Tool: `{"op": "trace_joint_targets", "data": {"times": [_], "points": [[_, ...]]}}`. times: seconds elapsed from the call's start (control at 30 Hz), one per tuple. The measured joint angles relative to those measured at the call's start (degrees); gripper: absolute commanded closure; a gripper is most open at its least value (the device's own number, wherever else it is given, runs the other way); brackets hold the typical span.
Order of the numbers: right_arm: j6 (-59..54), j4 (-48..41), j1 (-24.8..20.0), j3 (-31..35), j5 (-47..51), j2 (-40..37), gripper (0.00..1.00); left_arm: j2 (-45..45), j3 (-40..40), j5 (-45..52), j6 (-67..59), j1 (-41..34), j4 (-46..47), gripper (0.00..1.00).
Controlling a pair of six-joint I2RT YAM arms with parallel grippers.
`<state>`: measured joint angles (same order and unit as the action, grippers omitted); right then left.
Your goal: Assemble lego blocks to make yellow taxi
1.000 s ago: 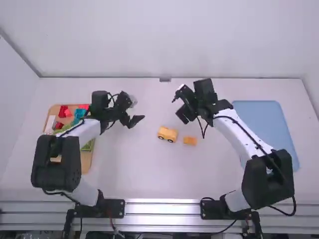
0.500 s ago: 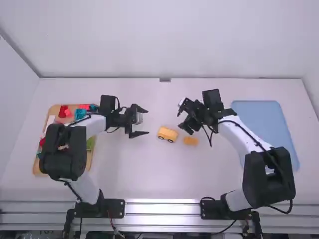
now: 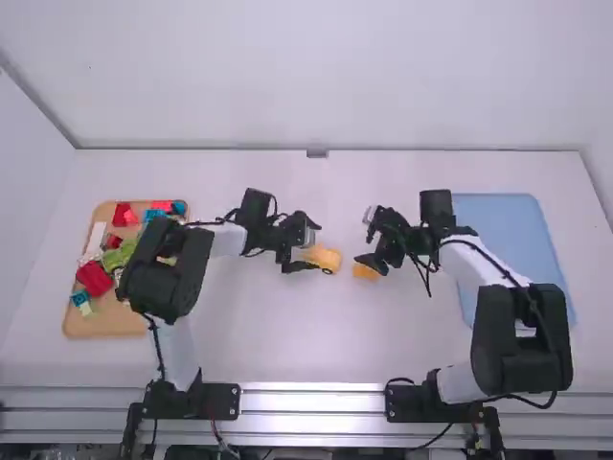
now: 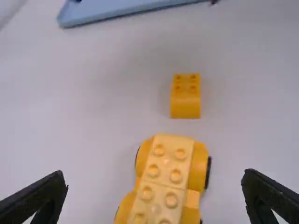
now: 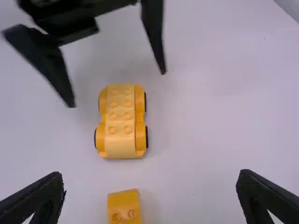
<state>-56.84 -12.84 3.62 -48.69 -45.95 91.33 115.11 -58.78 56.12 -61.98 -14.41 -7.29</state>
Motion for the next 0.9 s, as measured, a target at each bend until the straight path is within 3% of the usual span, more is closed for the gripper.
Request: {"op": "trace_joint_targets", "data": {"times": [0.3, 0.5, 0.67, 0.83, 0.9], "points": [[-1.20, 1.51, -0.46, 1.46, -2.27, 0.00, 0.02, 7.93, -7.82, -0.96, -3.13, 0.09, 10.82, 0.00], [-1.57, 1.86, -0.46, 1.46, -2.58, 0.00, 0.02, 8.02, -7.85, -1.86, -6.60, -0.76, 12.63, 0.07], [-1.66, 2.29, -0.46, 1.46, -2.58, 0.00, 0.02, 8.02, -6.82, -2.56, -7.10, -0.98, 10.32, 0.15], [-1.66, 2.43, -0.46, 1.46, -2.60, 0.00, 0.02, 8.02, -4.22, -4.63, -4.26, -0.98, 6.32, 0.12], [-1.73, 2.60, -0.46, 1.46, -2.56, 0.00, 0.02, 7.93, -2.91, -4.98, -0.70, -1.03, 4.13, 0.20]]}}
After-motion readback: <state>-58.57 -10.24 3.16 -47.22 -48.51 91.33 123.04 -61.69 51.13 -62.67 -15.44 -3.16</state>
